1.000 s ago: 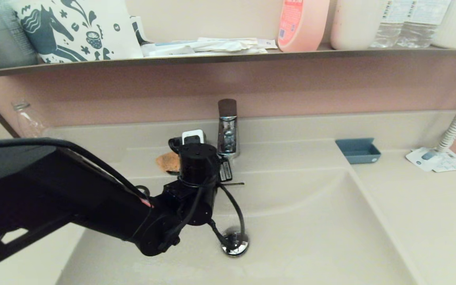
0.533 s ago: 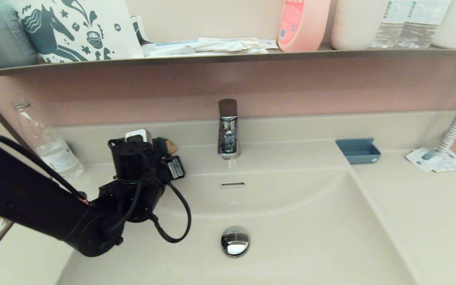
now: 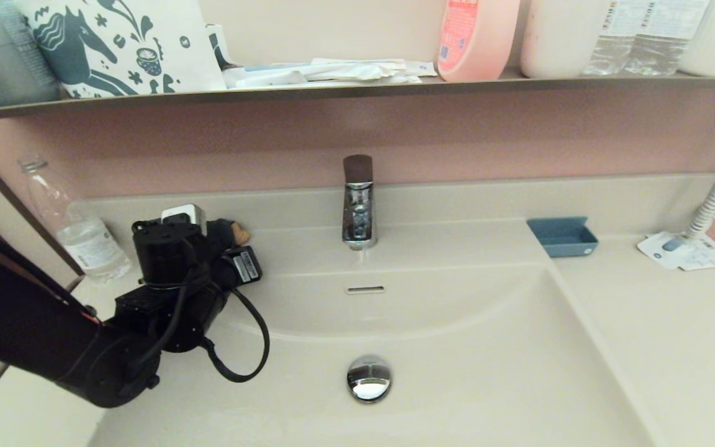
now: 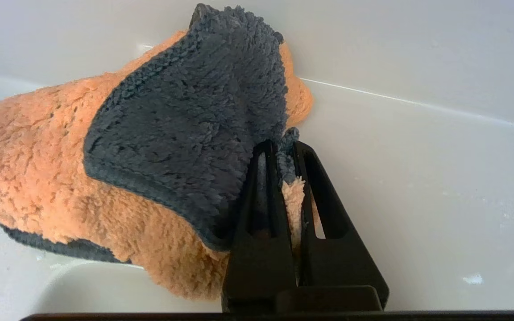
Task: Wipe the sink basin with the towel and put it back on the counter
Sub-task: Wipe the sink
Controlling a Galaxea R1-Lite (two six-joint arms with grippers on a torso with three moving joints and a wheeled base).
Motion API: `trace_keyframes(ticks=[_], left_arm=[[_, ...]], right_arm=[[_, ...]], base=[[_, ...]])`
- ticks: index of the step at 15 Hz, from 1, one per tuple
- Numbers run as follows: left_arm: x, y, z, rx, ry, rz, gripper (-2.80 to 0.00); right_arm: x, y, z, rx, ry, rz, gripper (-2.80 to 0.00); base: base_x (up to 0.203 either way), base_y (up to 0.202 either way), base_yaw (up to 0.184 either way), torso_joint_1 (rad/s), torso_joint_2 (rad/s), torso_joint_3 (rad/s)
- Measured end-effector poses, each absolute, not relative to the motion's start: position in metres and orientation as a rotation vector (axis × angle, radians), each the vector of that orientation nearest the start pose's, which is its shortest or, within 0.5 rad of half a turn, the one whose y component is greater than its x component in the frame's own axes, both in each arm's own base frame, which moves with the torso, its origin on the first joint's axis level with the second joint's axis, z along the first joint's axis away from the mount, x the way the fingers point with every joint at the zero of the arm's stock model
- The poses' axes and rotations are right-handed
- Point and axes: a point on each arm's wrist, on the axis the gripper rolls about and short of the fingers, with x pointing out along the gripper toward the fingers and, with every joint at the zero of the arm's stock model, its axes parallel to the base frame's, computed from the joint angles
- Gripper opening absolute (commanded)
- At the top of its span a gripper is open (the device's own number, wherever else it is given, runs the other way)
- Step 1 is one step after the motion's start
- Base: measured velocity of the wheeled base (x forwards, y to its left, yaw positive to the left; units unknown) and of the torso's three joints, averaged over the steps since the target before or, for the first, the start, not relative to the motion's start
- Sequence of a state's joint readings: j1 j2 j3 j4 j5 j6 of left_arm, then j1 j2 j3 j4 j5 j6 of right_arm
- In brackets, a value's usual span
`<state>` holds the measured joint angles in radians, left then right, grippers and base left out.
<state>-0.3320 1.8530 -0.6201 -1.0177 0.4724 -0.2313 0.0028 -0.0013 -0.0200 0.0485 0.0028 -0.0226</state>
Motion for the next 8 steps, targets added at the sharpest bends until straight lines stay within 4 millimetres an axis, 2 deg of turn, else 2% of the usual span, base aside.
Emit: trace_keyframes(ticks=[2, 8], left_arm=[[0.294, -0.114, 0.127, -0.135, 0.174, 0.139, -2.80], [0.290, -0.206, 0.133, -0.063, 0.150, 0.056, -2.80]], right_arm=[[-0.024, 0.000, 0.076, -0.023, 0.027, 0.006, -2.80], [-0.024, 0.000, 0.076, -0.023, 0.027, 0.006, -2.80]], base=[[0.000, 0.000, 0.000, 0.000, 0.00, 0.000], [0.000, 0.000, 0.000, 0.000, 0.00, 0.000]])
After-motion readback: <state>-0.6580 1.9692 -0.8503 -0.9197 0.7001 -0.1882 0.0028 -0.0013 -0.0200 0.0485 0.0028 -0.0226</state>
